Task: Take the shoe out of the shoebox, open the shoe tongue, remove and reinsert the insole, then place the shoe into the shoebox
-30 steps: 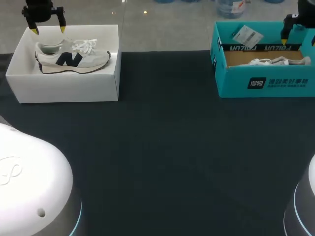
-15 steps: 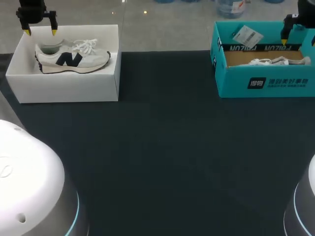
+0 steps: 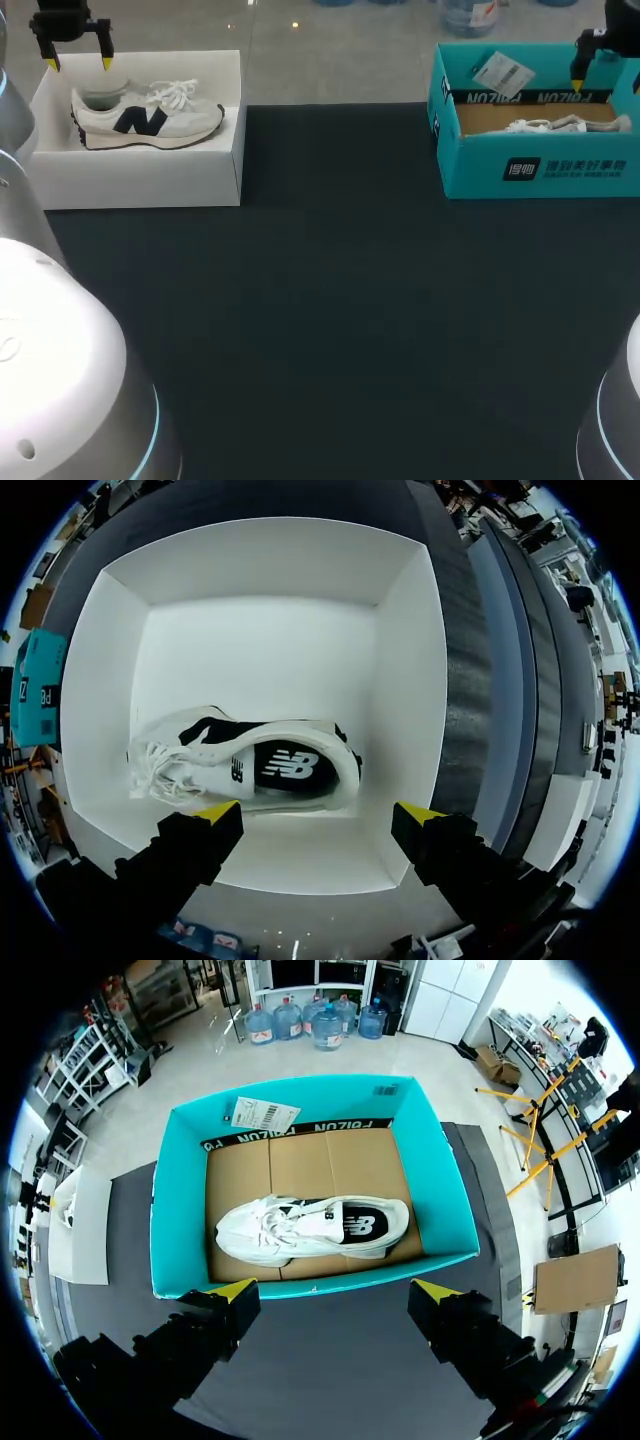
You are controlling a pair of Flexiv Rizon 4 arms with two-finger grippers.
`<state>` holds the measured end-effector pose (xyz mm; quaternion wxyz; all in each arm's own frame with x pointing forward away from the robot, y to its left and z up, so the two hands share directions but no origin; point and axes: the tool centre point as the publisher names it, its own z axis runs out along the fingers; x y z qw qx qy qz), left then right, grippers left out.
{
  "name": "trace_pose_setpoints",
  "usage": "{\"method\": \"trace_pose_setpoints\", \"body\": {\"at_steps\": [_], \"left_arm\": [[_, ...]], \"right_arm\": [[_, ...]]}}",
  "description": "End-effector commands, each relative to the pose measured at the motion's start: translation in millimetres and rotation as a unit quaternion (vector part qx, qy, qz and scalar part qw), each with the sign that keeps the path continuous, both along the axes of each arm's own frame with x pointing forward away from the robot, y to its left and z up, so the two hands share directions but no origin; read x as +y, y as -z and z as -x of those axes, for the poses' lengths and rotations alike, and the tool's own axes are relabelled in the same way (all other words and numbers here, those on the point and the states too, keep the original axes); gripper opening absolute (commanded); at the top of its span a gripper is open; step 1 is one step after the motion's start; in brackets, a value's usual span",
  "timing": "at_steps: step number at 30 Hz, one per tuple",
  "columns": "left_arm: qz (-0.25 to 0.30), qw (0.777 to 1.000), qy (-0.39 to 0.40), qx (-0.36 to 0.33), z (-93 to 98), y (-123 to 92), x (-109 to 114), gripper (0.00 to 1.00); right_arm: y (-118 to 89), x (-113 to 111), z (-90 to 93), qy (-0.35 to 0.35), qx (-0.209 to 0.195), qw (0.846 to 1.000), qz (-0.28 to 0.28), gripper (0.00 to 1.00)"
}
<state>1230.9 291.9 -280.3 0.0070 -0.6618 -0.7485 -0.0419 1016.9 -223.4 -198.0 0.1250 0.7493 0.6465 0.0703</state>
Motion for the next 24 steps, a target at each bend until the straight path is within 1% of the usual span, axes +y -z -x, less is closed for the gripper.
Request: {"method": "trace_pose_setpoints", "body": {"at_steps": [1,3,9,10,11,12,14,17,22,24], "left_arm": [[0.003,1.0,0.007,0.008,-5.5,1,2,1.0],[0.017,1.0,0.007,0.005,-4.8,2,3,1.0],[0.006,1.0,0.025,0.007,-3.0,11,5,1.0],[0.01,0.999,0.031,0.008,-1.8,11,4,0.98],[0.01,0.999,0.032,0.01,-1.1,12,4,0.83],[0.006,0.999,0.036,0.01,0.5,13,4,0.53],[0.004,0.999,0.042,0.012,2.5,16,4,0.42],[0.009,0.999,0.047,0.018,3.9,21,6,0.43],[0.017,0.998,0.048,0.031,2.4,35,13,0.37],[0.018,0.998,0.048,0.031,1.1,40,16,0.39]], "right_arm": [[0,0,0.2,0.0,0.0,1.0,0.0,1.0],[0,0,0.2,0.0,0.0,1.0,0.0,1.0],[0,0,0.2,0.0,0.0,1.0,0.0,1.0],[0,0,0.2,0.0,0.0,1.0,0.0,1.0],[0,0,0.2,0.0,0.0,1.0,0.0,1.0],[0,0,0.2,0.0,0.0,1.0,0.0,1.0],[0,0,0.2,0.0,0.0,1.0,0.0,1.0],[0,0,0.2,0.0,0.0,1.0,0.0,1.0],[0,0,0.2,0.0,0.0,1.0,0.0,1.0],[0,0,0.2,0.0,0.0,1.0,0.0,1.0]]}}
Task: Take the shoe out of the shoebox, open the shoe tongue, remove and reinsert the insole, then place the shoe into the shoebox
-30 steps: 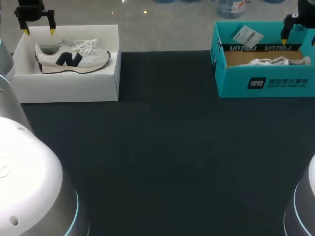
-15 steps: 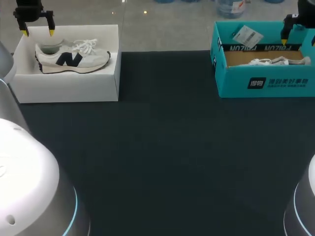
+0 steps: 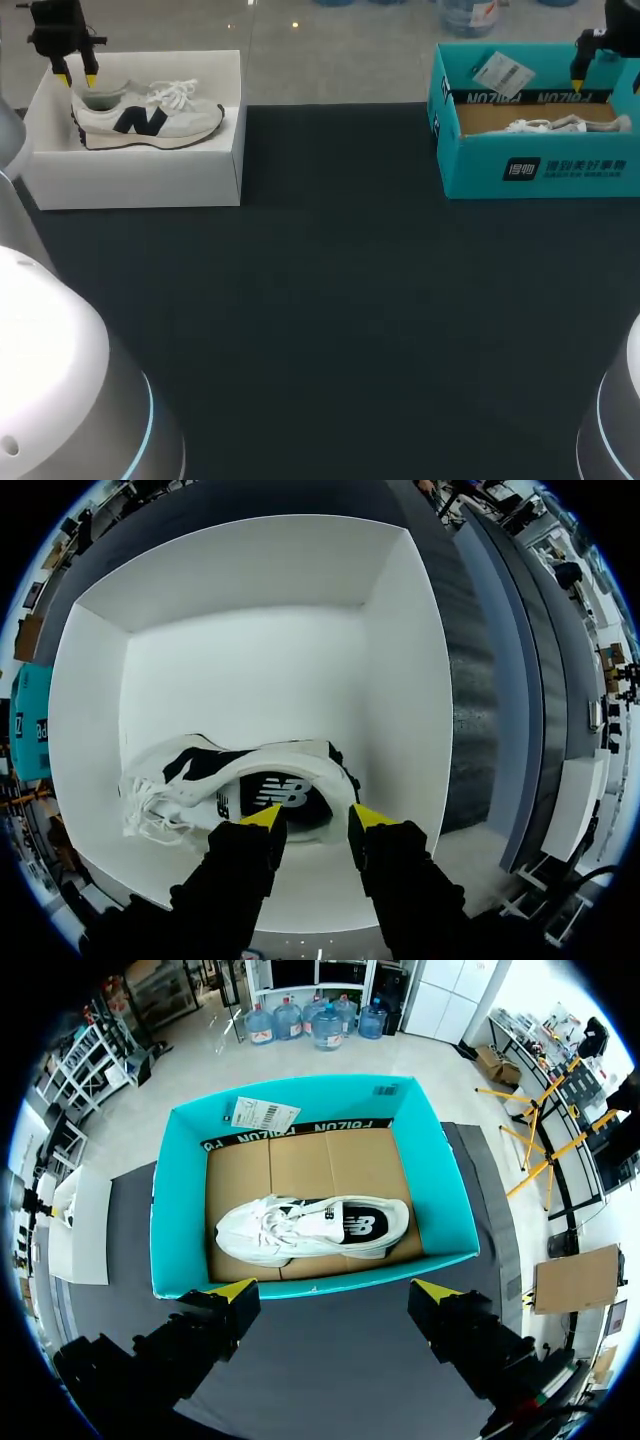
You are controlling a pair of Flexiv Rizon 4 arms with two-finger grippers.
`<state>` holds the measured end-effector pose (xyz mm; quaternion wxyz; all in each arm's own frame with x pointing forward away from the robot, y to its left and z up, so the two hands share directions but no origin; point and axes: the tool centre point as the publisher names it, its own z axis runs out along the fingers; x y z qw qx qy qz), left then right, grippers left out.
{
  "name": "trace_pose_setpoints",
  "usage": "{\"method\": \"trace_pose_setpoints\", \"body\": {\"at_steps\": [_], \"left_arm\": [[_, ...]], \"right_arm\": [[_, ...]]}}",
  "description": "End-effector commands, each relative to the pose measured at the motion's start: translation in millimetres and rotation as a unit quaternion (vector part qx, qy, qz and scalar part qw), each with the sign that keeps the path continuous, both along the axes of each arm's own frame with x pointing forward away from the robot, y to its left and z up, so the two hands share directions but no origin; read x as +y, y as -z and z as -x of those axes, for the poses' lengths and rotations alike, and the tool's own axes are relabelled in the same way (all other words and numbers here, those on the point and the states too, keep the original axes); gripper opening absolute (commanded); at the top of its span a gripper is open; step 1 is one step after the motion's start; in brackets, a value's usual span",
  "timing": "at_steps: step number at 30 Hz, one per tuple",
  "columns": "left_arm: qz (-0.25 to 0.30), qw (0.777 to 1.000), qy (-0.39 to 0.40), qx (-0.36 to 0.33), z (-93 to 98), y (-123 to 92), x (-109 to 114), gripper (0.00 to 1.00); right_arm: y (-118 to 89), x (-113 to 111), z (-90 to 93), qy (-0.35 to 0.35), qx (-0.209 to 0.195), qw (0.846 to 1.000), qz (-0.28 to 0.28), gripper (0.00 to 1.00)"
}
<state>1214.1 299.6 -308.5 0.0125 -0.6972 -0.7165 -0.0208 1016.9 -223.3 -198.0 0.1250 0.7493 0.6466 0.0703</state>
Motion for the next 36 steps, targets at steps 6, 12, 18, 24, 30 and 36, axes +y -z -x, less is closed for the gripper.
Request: {"method": "trace_pose_setpoints", "body": {"at_steps": [6,12,18,24,30,36], "left_arm": [[0.002,1.0,0.003,0.006,-19.2,16,15,0.47],[0.002,1.0,0.004,0.009,-23.0,24,20,0.45],[0.006,1.0,0.005,0.019,-30.6,39,23,0.48],[-0.004,1.0,0.012,0.014,-34.4,48,23,0.49],[-0.018,1.0,0.012,0.009,-39.0,58,23,0.49],[-0.02,1.0,0.018,0.015,-42.8,73,25,0.48]], "right_arm": [[0,0,0.2,0.0,0.0,1.0,0.0,1.0],[0,0,0.2,0.0,0.0,1.0,0.0,1.0],[0,0,0.2,0.0,0.0,1.0,0.0,1.0],[0,0,0.2,0.0,0.0,1.0,0.0,1.0],[0,0,0.2,0.0,0.0,1.0,0.0,1.0],[0,0,0.2,0.0,0.0,1.0,0.0,1.0]]}}
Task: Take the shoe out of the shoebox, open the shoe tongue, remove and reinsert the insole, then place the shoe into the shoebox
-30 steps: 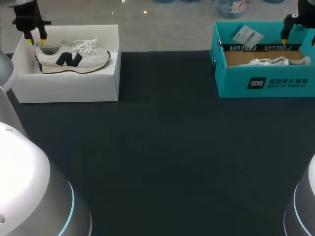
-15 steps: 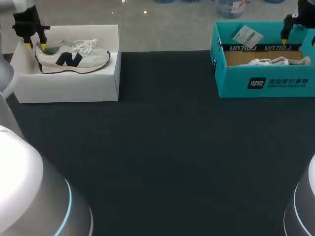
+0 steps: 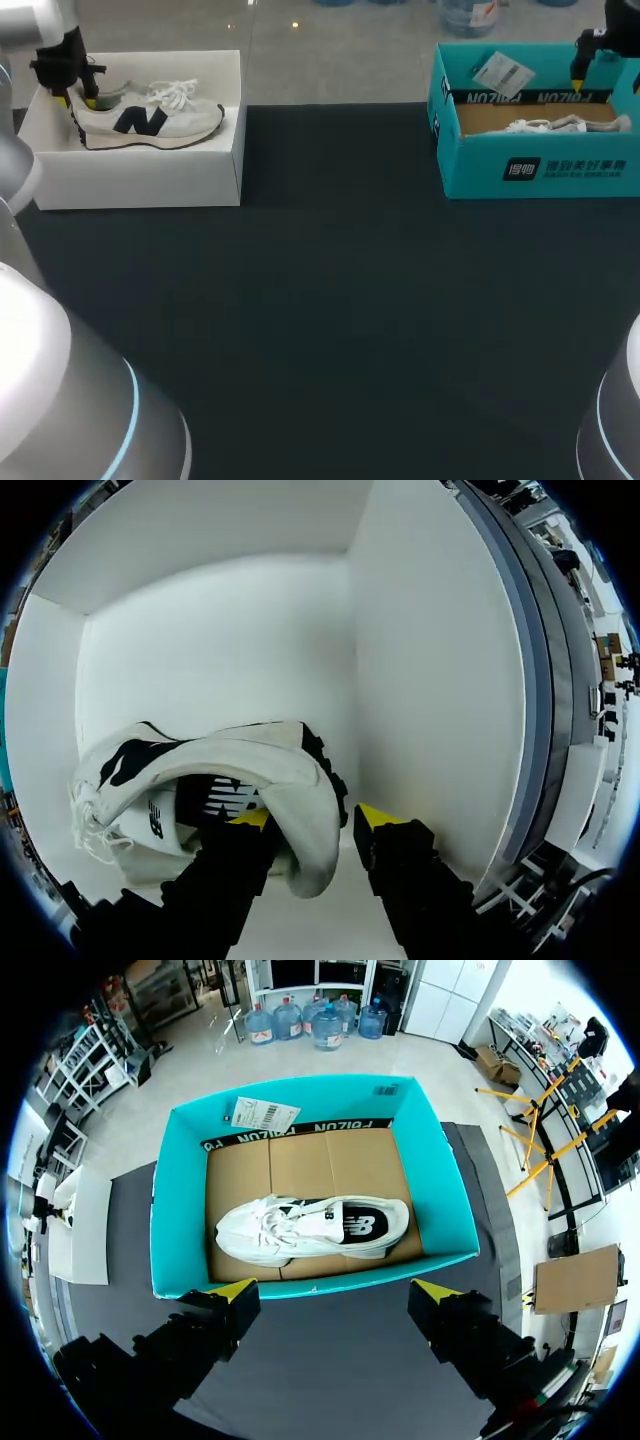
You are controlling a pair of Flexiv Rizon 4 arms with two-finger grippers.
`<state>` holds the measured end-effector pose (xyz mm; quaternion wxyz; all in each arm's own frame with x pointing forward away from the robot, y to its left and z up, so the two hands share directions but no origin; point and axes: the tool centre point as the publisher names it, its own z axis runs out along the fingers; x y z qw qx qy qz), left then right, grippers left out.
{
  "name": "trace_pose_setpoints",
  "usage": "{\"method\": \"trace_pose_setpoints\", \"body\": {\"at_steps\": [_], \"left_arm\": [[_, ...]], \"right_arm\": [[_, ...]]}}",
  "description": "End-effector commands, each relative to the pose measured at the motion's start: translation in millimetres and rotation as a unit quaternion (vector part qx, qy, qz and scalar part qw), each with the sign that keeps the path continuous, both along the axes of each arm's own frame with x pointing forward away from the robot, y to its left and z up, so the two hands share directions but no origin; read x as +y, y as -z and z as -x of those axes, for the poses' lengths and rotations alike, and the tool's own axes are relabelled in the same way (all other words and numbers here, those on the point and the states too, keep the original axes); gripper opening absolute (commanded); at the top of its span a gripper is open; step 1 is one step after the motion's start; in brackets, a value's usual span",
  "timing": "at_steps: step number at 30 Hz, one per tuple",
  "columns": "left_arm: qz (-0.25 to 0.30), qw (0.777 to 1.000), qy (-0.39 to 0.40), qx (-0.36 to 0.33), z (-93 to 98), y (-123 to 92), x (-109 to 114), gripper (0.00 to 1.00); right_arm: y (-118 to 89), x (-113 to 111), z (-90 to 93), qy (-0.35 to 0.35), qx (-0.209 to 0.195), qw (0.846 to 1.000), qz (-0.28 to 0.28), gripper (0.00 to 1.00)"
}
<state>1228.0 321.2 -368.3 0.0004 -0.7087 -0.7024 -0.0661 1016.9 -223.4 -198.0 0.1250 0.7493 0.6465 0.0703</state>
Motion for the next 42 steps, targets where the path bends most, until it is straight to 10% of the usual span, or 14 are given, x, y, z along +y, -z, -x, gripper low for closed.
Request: {"method": "trace_pose_setpoints", "body": {"at_steps": [1,17,21,24,42], "left_arm": [[0.002,0.998,-0.001,0.057,-28.7,15,4,0.48],[-0.007,0.997,0.0,0.081,-24.4,41,7,0.43],[-0.011,0.996,0.001,0.083,-24.3,42,8,0.34],[-0.014,0.997,0.005,0.082,-24.2,38,10,0.04],[0.003,0.995,-0.037,0.095,-24.2,-48,14,0.0]], "right_arm": [[0,0,0.2,0.0,0.0,1.0,0.0,1.0],[0,0,0.2,0.0,0.0,1.0,0.0,1.0],[0,0,0.2,0.0,0.0,1.0,0.0,1.0],[0,0,0.2,0.0,0.0,1.0,0.0,1.0],[0,0,0.2,0.0,0.0,1.0,0.0,1.0]]}}
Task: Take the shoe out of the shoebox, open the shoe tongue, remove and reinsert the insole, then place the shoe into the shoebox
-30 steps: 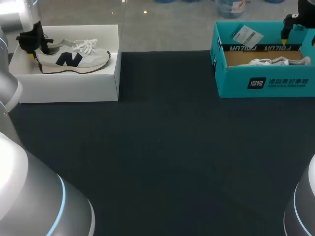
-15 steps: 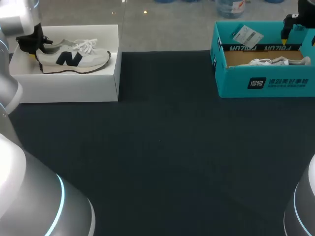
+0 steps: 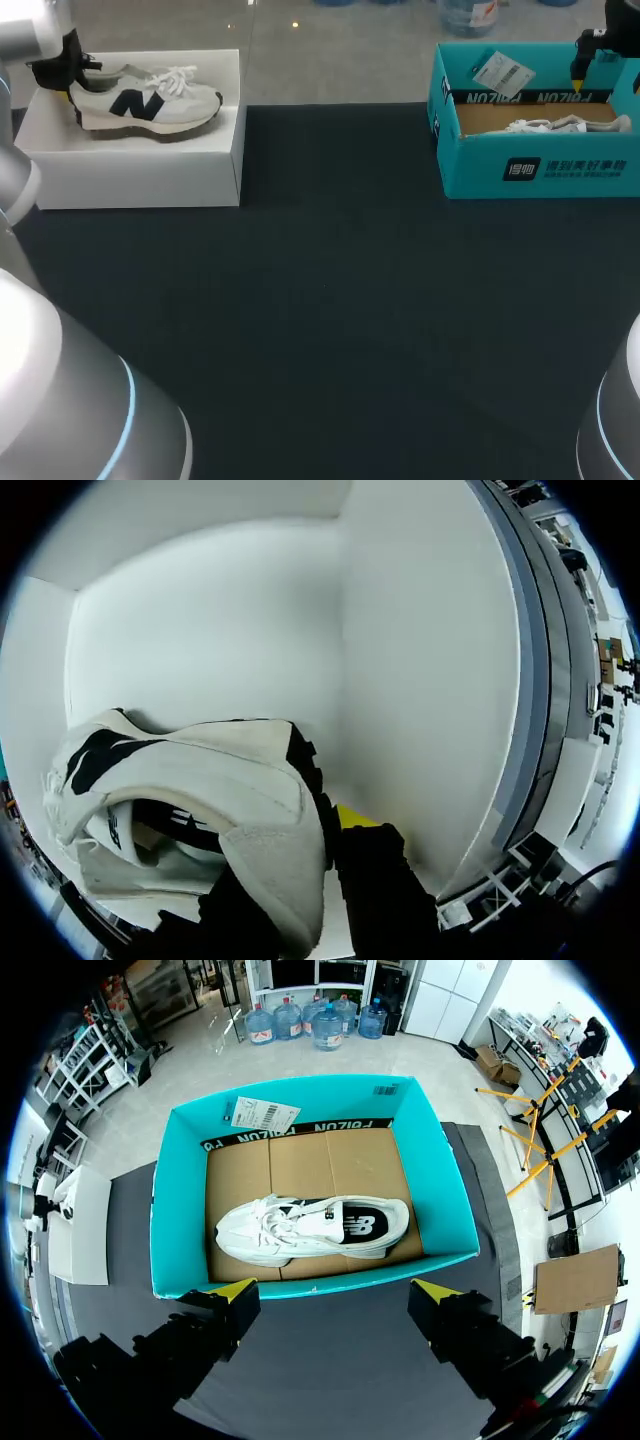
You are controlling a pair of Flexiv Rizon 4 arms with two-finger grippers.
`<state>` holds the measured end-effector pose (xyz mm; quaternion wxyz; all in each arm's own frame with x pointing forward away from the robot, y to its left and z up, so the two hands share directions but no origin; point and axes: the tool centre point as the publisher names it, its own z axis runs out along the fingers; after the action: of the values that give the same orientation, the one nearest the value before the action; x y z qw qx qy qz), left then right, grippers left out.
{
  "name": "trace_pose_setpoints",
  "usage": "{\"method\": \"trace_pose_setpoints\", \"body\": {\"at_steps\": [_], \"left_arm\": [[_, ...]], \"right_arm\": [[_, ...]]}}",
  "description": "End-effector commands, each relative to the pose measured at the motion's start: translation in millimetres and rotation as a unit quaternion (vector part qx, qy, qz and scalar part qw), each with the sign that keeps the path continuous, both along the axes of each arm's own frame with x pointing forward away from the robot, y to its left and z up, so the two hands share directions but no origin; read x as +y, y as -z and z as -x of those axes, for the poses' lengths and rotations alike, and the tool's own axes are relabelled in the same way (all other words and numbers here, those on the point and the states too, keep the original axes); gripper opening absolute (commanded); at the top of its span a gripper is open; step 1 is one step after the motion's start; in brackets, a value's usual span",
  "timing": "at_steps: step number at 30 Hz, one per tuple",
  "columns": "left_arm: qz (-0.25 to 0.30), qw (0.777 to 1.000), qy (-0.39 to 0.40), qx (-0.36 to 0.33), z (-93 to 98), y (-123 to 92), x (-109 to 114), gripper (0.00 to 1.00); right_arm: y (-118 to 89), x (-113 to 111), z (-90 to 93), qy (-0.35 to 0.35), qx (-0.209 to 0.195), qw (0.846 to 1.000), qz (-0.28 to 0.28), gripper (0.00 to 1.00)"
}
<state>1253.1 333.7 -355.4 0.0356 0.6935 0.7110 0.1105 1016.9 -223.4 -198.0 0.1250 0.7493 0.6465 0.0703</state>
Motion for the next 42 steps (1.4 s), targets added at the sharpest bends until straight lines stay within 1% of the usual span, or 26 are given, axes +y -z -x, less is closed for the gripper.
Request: {"method": "trace_pose_setpoints", "body": {"at_steps": [1,9,11,16,19,42], "left_arm": [[0.017,0.987,-0.029,0.157,1.4,-43,1,0.0],[0.038,0.985,-0.076,0.148,3.3,-102,-4,0.0],[0.053,0.984,-0.081,0.148,5.8,-115,-5,0.0],[0.075,0.985,-0.09,0.128,12.0,-143,-5,0.0],[0.084,0.987,-0.074,0.115,18.9,-157,-8,0.0],[0.084,0.987,-0.074,0.115,18.9,-157,-8,0.0]], "right_arm": [[0,0,0.2,0.0,0.0,1.0,0.0,1.0],[0,0,0.2,0.0,0.0,1.0,0.0,1.0],[0,0,0.2,0.0,0.0,1.0,0.0,1.0],[0,0,0.2,0.0,0.0,1.0,0.0,1.0],[0,0,0.2,0.0,0.0,1.0,0.0,1.0],[0,0,0.2,0.0,0.0,1.0,0.0,1.0]]}}
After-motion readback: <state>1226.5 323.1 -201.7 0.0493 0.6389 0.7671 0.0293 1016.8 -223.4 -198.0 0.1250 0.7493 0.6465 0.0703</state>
